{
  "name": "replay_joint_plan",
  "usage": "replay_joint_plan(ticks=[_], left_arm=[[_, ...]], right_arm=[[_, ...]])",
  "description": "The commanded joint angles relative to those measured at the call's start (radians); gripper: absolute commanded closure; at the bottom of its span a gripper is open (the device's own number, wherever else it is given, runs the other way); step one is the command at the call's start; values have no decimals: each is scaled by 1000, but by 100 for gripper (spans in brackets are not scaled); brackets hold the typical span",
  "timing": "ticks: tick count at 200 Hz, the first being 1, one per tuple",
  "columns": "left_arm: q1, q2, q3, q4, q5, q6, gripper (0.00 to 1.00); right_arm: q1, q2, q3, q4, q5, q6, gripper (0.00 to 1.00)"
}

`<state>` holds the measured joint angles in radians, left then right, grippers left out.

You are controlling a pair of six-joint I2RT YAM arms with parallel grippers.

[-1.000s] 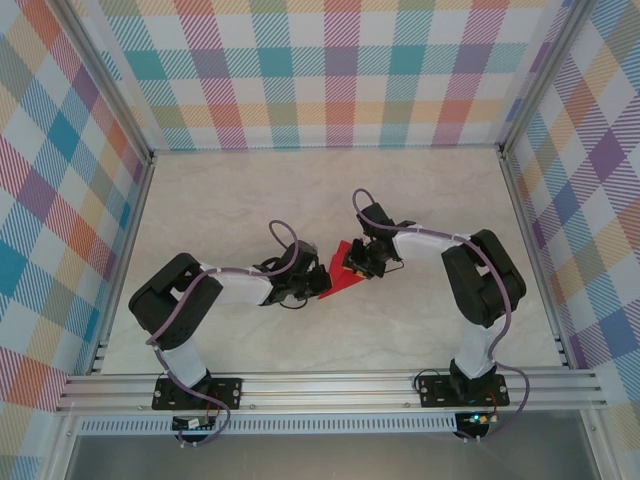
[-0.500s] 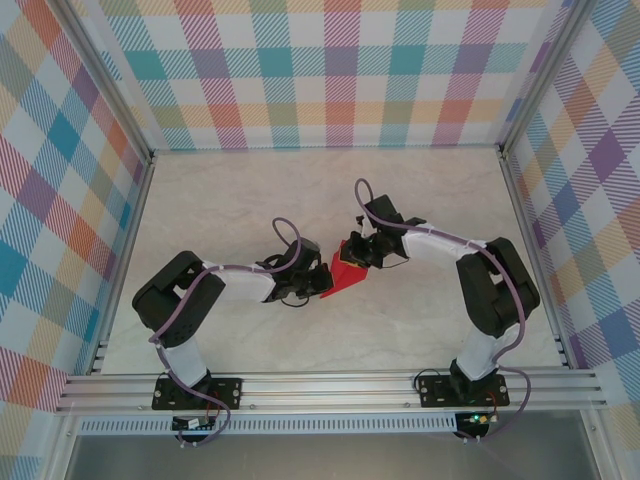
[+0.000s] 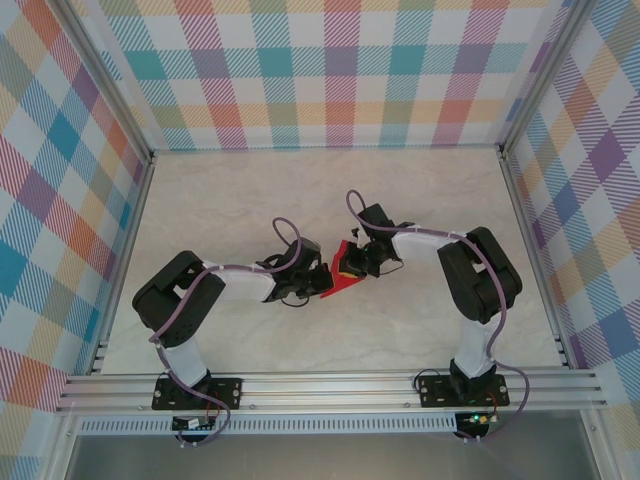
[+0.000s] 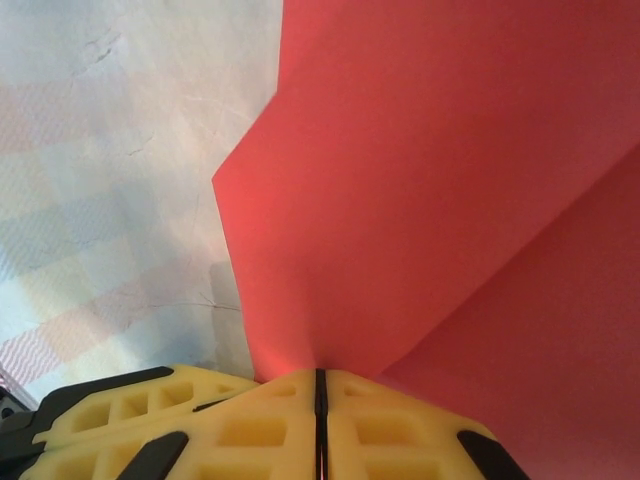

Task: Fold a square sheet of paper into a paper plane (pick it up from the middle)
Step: Fourth fold the wing at the center of the table.

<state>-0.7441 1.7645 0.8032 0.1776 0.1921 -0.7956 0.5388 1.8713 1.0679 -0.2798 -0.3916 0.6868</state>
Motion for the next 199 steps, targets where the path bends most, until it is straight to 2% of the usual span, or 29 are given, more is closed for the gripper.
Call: replay_joint_plan(ticks=[1, 55, 92, 123, 163, 199], left_arm=[[-4, 38, -3, -92, -2, 11, 95], [-4, 35, -3, -90, -1, 11, 94], [-4, 42, 0, -86, 6, 11, 95], [-4, 44, 1, -82, 8, 10, 95], [-4, 40, 0, -84, 9, 10, 95], [-4, 17, 4, -89, 10, 8, 94]], right_arm=[[7, 17, 8, -26, 59, -9, 91], [6, 26, 10, -49, 106, 16, 91], [6, -41, 1, 15, 29, 3, 91], [6, -33, 0, 46, -28, -5, 91], [6, 11, 7, 25, -1, -4, 91], [6, 45, 15, -35, 80, -5, 92]])
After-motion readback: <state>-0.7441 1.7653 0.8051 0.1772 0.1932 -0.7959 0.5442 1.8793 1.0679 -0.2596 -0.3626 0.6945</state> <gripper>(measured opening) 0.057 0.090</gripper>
